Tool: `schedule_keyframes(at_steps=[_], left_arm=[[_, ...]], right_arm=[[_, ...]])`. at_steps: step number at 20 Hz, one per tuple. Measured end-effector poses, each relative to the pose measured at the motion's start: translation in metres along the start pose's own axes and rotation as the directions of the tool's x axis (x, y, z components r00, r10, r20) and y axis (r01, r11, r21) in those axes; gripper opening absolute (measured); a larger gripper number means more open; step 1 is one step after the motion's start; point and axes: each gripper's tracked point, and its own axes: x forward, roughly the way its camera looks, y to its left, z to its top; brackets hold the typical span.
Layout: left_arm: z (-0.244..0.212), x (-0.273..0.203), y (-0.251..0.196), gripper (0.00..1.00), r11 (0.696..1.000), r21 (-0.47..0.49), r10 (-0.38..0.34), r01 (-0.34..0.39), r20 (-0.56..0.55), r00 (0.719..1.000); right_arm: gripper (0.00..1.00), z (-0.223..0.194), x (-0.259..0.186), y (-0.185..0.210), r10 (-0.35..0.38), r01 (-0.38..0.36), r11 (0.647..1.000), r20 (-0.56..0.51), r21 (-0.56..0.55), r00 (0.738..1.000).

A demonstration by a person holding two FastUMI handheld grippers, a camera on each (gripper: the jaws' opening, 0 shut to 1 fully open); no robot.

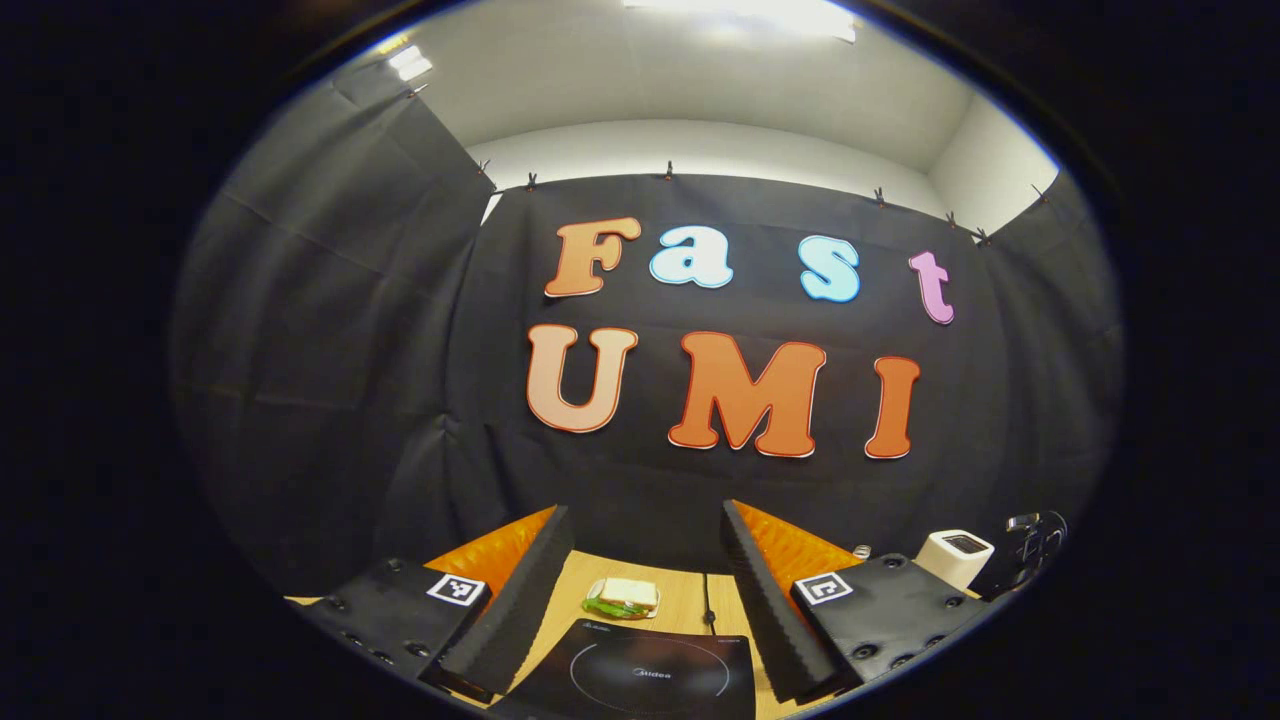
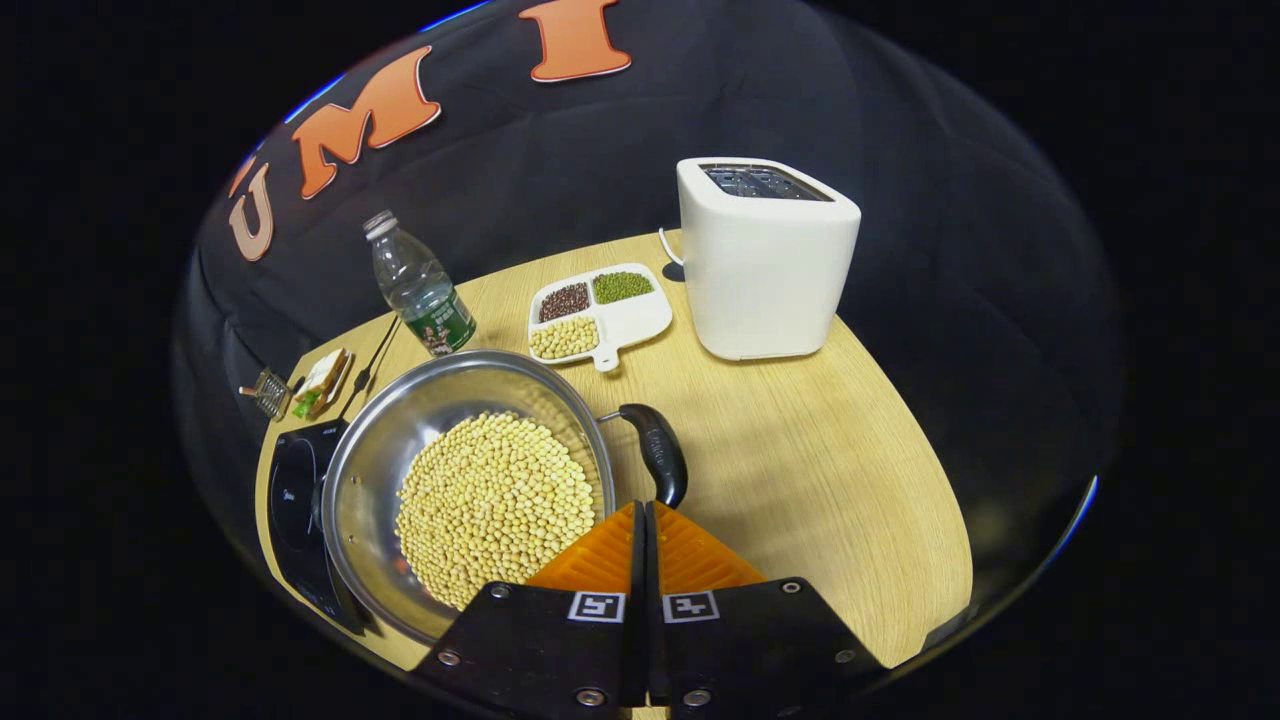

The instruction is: First push the handle of the pot to place it horizontally, then grasp the pot with both hands and set it on the induction cooktop.

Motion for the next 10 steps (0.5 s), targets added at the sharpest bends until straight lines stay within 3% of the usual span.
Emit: schedule_keyframes(at_steps=[5,8,10], left_arm=[[-0.033,0.01,-0.025,0.97,0.999,0.027,-0.036,0.039,-0.115,0.993],[-0.066,0.014,-0.058,0.97,0.993,0.033,-0.1,0.111,-0.225,0.969],[-0.093,0.017,-0.081,0.97,0.986,0.04,-0.14,0.16,-0.304,0.942]], right_arm=[[0.01,0.009,-0.009,-0.004,0.036,-0.037,0.999,0.027,0.023,0.999],[0.09,0.018,-0.017,-0.002,0.072,-0.072,0.997,0.052,0.003,0.996],[0.36,0.023,-0.02,0.001,0.078,-0.076,0.997,0.053,-0.033,0.996]])
